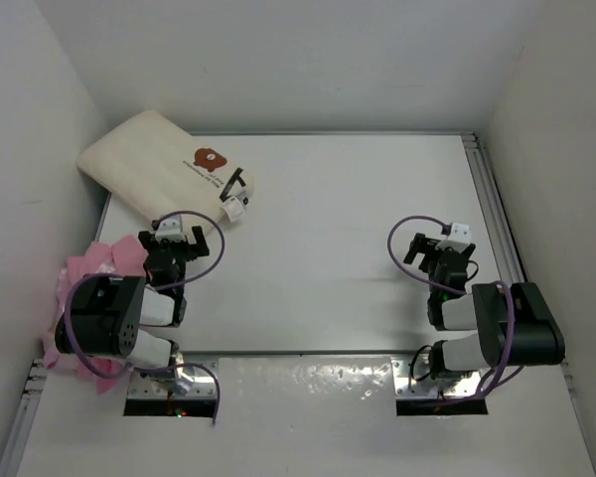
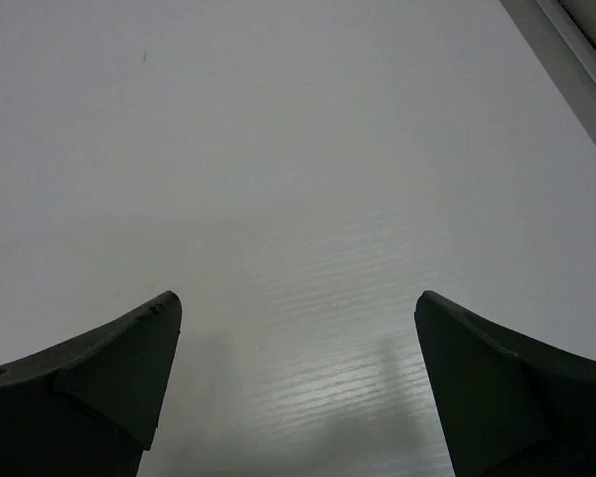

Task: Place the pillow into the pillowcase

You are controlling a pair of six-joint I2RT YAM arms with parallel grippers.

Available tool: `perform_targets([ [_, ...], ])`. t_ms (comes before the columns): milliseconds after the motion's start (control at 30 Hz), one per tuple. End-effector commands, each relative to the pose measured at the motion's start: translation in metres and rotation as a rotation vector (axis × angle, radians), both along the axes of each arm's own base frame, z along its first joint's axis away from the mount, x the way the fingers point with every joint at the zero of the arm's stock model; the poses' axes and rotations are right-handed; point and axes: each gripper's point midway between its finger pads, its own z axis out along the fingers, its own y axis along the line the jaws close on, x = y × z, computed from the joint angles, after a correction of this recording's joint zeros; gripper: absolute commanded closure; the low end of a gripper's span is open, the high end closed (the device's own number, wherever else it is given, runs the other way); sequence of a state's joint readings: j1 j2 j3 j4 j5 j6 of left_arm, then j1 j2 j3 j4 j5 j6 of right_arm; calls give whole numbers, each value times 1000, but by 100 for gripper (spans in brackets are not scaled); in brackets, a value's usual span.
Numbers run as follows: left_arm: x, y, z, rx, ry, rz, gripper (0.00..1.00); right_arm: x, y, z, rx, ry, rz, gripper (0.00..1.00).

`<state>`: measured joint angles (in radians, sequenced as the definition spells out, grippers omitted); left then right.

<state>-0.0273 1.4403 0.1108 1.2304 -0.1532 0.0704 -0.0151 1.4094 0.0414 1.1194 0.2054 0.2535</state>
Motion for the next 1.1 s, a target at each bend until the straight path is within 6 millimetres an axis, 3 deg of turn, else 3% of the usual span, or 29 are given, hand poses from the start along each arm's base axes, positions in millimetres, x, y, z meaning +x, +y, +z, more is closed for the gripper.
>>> perform_targets([
  [0,9,-3,20,-10,-74,-15,0,-14,4,-7,-5,11,23,1],
  [33,9,-4,20,-10,-74,-16,0,-9,15,1,-11,-13,69,1],
  [67,9,-3,20,-9,-74,-15,0,-12,18,-15,-40,89,105,1],
  [100,9,-3,21,-9,-77,-15,0,16,31,9,-59,75,156,1],
  [133,10,-6,26,-7,-93,-29,0,24,37,14,-76,130,186,1],
  [167,17,-14,39,13,-120,-85,0,18,41,1,-145,288,241,1],
  [200,16,-32,28,41,-5,-212,0,55,56,51,-212,221,265,1],
  [233,23,-40,33,78,51,-283,0,55,62,52,-295,307,300,1],
  [267,52,-53,91,156,-22,-366,0,80,85,90,-416,258,362,1],
  [300,51,-56,76,246,130,-440,0,88,94,104,-502,253,387,1],
  [333,74,-52,130,296,79,-404,0,94,93,115,-673,267,396,1],
  [367,80,-39,139,328,116,-338,0,108,104,134,-738,230,388,1],
  [400,80,1,134,363,218,-132,0,113,124,147,-775,179,384,1],
  [433,80,23,145,376,235,-15,0,122,117,175,-711,88,188,1],
  [467,80,48,169,386,224,104,0,130,124,203,-630,8,105,1],
  [500,66,72,157,362,323,186,0,137,144,207,-572,-11,119,1],
  [533,57,90,156,337,371,258,0,131,161,178,-558,136,255,1],
  [567,34,111,136,295,510,293,0,141,223,208,-428,83,562,1],
  [633,27,102,108,182,646,174,0,132,280,179,-252,215,793,23],
  [667,8,94,76,119,795,82,0,131,323,183,-186,206,957,33],
  [733,-16,102,54,70,895,123,0,127,353,187,-113,238,992,30],
  [767,-26,108,46,59,924,161,0,119,370,179,-114,264,1009,24],
  [867,-67,136,42,129,985,305,0,100,385,151,-107,333,1021,9],
  [1000,-129,167,31,192,1139,505,0,68,387,128,-123,357,1062,6],
  [1033,-148,170,15,190,1196,527,0,61,384,122,-132,371,1062,6],
  [1067,-150,177,11,218,1187,534,0,56,386,121,-141,373,1063,6],
])
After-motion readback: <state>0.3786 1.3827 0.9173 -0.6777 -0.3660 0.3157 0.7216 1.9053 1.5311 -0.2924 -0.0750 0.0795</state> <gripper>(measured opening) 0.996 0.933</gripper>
